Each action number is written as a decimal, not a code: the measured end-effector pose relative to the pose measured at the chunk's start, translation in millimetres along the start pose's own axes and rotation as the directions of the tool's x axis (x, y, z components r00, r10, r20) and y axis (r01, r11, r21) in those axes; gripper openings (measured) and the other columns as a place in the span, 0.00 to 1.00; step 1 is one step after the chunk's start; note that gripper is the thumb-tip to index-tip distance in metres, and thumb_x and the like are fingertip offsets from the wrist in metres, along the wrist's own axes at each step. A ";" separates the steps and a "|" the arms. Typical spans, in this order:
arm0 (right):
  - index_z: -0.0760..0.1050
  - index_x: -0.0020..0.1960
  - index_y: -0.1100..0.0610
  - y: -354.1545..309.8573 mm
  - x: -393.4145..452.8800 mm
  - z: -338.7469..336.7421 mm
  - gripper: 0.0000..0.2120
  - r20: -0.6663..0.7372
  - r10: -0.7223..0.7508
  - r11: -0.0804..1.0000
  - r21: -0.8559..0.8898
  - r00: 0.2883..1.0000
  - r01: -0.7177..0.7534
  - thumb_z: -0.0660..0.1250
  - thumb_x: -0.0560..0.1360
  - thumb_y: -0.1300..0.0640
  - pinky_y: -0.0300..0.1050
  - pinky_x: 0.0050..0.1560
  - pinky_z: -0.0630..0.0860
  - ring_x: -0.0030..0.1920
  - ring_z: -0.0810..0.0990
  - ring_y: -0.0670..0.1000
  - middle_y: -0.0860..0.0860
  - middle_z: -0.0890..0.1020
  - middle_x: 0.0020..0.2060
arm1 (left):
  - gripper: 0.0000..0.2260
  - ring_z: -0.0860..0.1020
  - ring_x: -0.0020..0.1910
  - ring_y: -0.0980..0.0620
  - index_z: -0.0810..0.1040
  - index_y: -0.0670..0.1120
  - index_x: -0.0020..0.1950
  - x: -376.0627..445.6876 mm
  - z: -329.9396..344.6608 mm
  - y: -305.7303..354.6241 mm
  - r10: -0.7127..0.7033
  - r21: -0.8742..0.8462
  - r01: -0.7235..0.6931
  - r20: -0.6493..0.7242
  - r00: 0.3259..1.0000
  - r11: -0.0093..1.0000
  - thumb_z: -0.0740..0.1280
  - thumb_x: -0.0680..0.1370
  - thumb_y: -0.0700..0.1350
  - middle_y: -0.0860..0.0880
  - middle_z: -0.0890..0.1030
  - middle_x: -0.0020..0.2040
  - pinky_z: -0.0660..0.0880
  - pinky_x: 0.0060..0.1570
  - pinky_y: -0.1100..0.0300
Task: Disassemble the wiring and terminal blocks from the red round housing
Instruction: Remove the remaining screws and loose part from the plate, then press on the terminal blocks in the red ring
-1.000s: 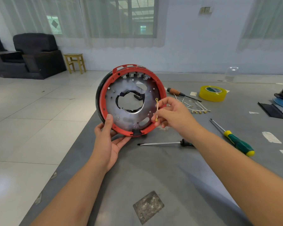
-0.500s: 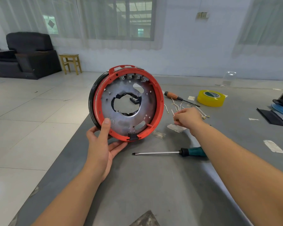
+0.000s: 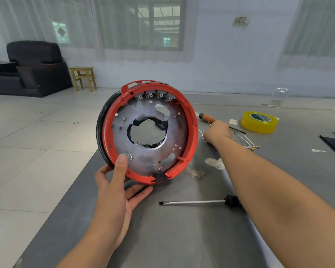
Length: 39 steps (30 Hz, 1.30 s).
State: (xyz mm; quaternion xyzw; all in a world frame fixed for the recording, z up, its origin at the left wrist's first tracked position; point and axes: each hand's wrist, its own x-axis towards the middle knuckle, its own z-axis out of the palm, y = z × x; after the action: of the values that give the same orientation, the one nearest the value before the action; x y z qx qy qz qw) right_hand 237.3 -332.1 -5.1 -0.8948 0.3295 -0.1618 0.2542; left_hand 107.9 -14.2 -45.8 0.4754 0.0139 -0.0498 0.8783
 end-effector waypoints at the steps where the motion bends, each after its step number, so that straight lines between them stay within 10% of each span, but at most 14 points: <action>1: 0.75 0.71 0.52 -1.2 2.3 2.0 0.24 0.009 -0.005 1.000 0.020 1.000 0.005 0.65 0.77 0.66 0.51 0.59 0.80 0.60 0.80 0.60 0.59 0.80 0.60 | 0.33 0.87 0.53 0.36 0.70 0.56 0.64 0.2 0.1 -0.5 0.004 -0.001 -0.004 0.004 1.000 1.000 0.78 0.66 0.67 0.43 0.82 0.61 0.85 0.48 0.44; 6: 0.77 0.65 0.59 -5.3 5.5 12.4 0.16 0.005 -0.026 1.000 -0.014 1.000 0.026 0.67 0.79 0.56 0.49 0.56 0.77 0.61 0.79 0.61 0.59 0.80 0.61 | 0.33 0.87 0.52 0.36 0.71 0.56 0.63 0.8 -0.8 -1.0 0.029 -0.008 -0.029 0.017 0.999 1.000 0.78 0.65 0.67 0.49 0.87 0.51 0.85 0.47 0.46; 15: 0.78 0.62 0.64 -25.2 -12.3 24.8 0.13 0.091 -0.185 0.961 -0.193 0.979 0.199 0.61 0.80 0.63 0.52 0.54 0.77 0.61 0.80 0.63 0.62 0.81 0.60 | 0.32 0.87 0.54 0.36 0.70 0.55 0.66 1.2 -0.4 -0.4 -0.022 -0.032 0.021 -0.018 1.000 0.999 0.78 0.69 0.67 0.39 0.81 0.64 0.85 0.50 0.42; 28: 0.84 0.52 0.49 18.3 -64.4 -37.6 0.08 0.253 -0.393 0.919 0.104 0.884 0.379 0.69 0.78 0.49 0.48 0.53 0.80 0.46 0.84 0.49 0.47 0.86 0.43 | 0.28 0.87 0.52 0.36 0.68 0.52 0.65 1.5 -0.5 3.6 -0.051 -0.083 0.047 -0.044 0.998 0.995 0.73 0.73 0.65 0.38 0.80 0.65 0.86 0.46 0.44; 39: 0.70 0.71 0.37 114.1 -203.4 -82.8 0.28 0.385 -0.664 0.528 -0.366 0.641 0.766 0.46 0.78 0.29 0.44 0.54 0.75 0.60 0.74 0.46 0.39 0.73 0.61 | 0.25 0.87 0.54 0.37 0.68 0.51 0.62 -14.0 0.5 12.2 -0.052 -0.045 0.052 -0.003 0.999 0.998 0.73 0.75 0.62 0.37 0.77 0.68 0.81 0.59 0.39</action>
State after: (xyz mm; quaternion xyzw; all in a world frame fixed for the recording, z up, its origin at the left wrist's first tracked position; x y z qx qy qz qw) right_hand -7.1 -298.8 -26.2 -0.9943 -0.0658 -0.0714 -0.0438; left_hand 95.2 -7.0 -34.3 0.4553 0.0293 -0.0713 0.8870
